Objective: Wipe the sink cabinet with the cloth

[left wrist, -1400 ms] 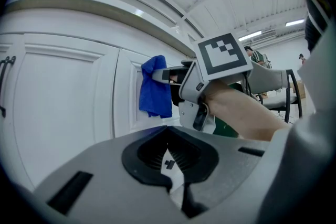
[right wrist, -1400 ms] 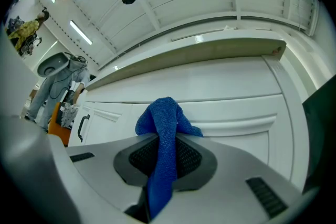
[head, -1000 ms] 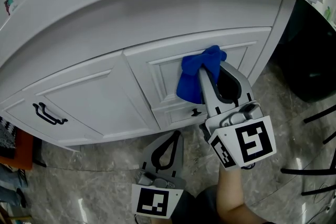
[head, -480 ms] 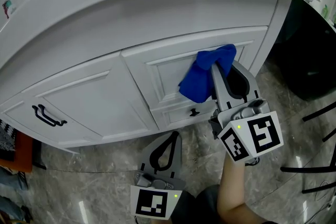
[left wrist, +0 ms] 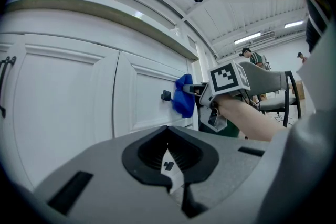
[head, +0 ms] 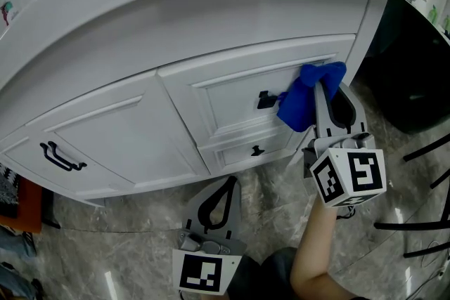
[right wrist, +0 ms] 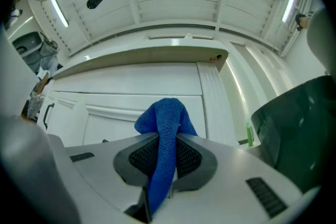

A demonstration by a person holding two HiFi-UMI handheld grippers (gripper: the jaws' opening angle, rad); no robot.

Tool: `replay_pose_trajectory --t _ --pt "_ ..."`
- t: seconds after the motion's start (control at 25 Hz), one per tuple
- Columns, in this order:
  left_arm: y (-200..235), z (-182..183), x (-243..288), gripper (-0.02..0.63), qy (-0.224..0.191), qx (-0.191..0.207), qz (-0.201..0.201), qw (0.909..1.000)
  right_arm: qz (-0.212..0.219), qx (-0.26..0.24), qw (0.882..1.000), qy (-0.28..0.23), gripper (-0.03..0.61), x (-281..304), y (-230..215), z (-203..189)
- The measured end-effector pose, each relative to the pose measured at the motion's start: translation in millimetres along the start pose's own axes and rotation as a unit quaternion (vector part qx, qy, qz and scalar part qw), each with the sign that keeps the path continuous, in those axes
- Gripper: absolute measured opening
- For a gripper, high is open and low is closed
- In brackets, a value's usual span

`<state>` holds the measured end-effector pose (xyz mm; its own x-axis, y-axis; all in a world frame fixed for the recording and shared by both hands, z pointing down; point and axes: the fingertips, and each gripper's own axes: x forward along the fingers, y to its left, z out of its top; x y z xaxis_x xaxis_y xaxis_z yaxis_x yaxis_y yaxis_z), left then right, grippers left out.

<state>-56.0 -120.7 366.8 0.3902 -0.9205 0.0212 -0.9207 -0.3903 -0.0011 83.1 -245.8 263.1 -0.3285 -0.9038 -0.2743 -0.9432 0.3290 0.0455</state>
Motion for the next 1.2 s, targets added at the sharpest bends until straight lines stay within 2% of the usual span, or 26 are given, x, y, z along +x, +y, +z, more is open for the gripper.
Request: replay_pose_trajectory --t 0.16,0.48,0.84,0.96,1.2 --pt "-4.8 -0.7 3.8 0.005 -0.001 -0.001 -0.004 1.0000 0.009 -0.025 1.000 0.000 0.058 0.6 -0.1 -0.2" --pt "-6.5 -0.1 5.1 0.005 -0.001 0.001 -0.005 1.0000 0.006 -0.025 1.000 -0.013 0.058 -1.1 -2.2 1.0" --pt "-8.3 0.6 5.7 0.005 -0.002 -0.001 -0.009 1.0000 -0.081 -0.024 0.996 -0.013 0.058 -11.0 -49.6 -2.7" --pt "-9.1 1.0 5.6 0.005 -0.002 0.001 -0.011 0.9999 -0.089 -0.018 0.996 -0.014 0.058 -11.5 -55.2 -4.6" --pt "-11.5 5.6 3.9 0.005 -0.007 0.003 -0.011 0.9999 -0.091 -0.039 0.995 -0.003 0.058 -15.0 -51.0 -1.8"
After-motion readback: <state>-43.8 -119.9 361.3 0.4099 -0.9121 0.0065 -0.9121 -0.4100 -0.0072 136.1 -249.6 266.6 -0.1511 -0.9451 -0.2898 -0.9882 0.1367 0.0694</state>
